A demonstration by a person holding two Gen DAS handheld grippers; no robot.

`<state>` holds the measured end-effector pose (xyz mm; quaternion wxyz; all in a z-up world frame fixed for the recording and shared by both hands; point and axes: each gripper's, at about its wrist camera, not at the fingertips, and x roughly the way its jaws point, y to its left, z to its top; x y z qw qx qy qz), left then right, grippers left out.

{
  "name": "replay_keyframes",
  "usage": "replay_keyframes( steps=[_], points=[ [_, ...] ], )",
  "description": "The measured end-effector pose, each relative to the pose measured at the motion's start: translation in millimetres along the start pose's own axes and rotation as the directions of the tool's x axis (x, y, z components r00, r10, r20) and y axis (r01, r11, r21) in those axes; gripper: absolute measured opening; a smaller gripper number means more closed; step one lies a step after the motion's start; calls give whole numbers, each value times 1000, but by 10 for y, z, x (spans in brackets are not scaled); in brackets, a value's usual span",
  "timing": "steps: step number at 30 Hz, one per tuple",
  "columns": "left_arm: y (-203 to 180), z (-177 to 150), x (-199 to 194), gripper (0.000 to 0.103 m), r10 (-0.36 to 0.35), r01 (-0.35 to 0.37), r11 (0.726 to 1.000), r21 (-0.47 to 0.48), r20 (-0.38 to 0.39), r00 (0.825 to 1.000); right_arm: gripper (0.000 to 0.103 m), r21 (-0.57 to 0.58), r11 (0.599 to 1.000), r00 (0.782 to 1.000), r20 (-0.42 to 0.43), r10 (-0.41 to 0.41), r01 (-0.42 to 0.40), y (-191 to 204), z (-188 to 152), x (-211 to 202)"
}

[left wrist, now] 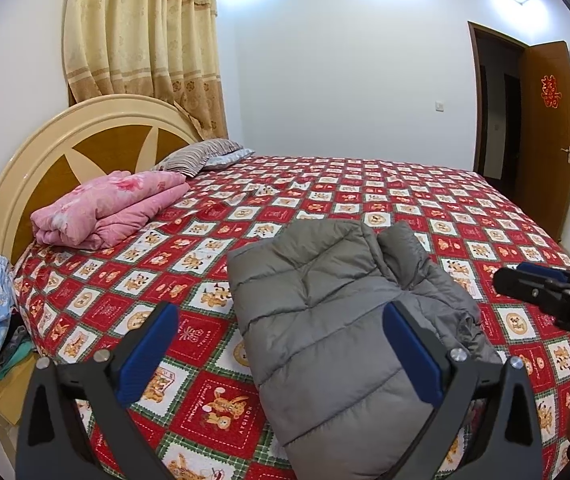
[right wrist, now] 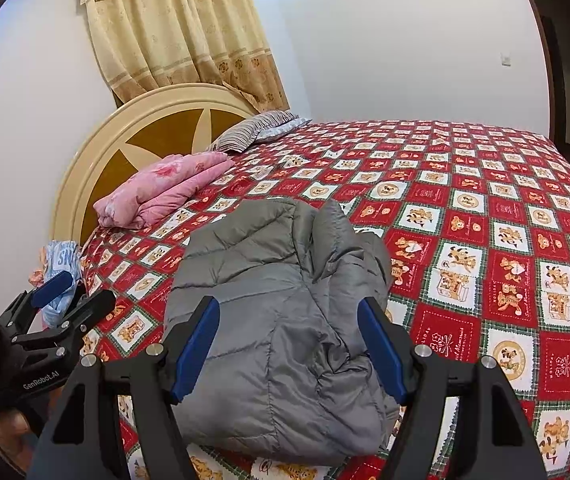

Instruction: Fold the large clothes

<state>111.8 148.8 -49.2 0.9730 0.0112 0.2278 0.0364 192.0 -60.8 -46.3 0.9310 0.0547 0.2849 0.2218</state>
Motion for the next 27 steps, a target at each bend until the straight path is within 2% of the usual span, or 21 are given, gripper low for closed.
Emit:
replay_keyframes(
  steps=[14, 27],
  points=[
    [24, 78, -96, 103, 10, -10, 1000, -13, 23, 1000, 72, -50, 999, 998, 57, 3, 0, 152, 77, -218],
    [39, 93, -117, 103, 6, -6, 1000, -15, 18, 1000, 72, -65, 998, 998, 64, 4, 0, 206, 81, -251]
  ],
)
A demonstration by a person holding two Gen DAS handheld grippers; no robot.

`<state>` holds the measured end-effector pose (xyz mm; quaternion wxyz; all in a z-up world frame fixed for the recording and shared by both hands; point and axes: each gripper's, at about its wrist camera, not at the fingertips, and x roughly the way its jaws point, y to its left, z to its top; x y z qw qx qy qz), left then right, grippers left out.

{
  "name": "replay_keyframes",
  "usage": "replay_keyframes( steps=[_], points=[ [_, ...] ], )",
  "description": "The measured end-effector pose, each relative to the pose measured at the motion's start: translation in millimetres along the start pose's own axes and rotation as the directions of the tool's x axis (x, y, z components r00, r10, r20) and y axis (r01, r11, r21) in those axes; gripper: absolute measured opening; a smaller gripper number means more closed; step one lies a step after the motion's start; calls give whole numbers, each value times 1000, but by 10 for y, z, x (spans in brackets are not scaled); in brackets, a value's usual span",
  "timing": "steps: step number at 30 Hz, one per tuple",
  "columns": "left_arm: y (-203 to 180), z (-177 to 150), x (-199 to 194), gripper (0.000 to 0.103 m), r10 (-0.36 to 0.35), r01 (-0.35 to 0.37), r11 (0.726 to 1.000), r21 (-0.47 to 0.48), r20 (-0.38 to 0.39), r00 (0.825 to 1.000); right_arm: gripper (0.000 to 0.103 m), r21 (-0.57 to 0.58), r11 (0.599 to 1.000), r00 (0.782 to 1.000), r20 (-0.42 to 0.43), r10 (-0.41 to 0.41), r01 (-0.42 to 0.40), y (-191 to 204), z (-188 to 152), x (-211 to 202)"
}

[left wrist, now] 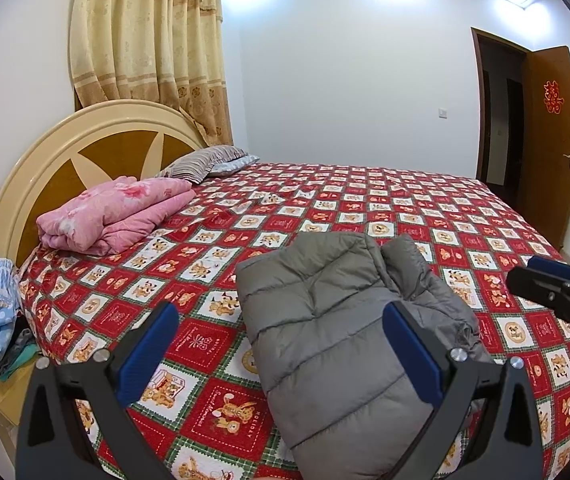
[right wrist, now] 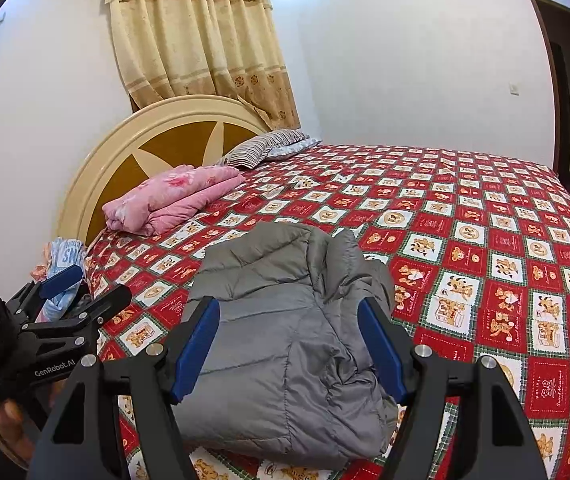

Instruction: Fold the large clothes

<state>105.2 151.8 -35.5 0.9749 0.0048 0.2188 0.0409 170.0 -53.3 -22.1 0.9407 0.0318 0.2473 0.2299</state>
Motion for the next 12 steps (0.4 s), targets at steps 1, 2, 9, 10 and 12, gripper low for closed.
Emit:
replay_keyframes(
  steps=[1, 2, 9, 10, 12],
  points=[
    [6, 0, 5, 103, -1, 1, 1000, -1, -1, 1000, 72, -1, 1000, 1000, 0, -1, 1, 5, -1, 1],
    [9, 2, 9, 103, -2, 2, 1000, -2, -3, 1000, 72, 0, 1000, 1000, -1, 0, 0, 0, -1, 0],
    [-8, 4, 0, 103, 8, -8, 1000, 8, 9, 1000, 72, -2, 1000, 1000, -4, -1, 1, -7, -9, -10],
    [-17, -2, -2, 103, 12, -12, 1000, 13, 15, 1000, 72, -2, 1000, 1000, -4, -2, 2, -9, -11, -9],
    [-37, 3, -24, 103, 15, -16, 1000, 20, 28, 999, 72, -1, 1000, 1000, -5, -1, 1, -8, -11, -6]
  ],
)
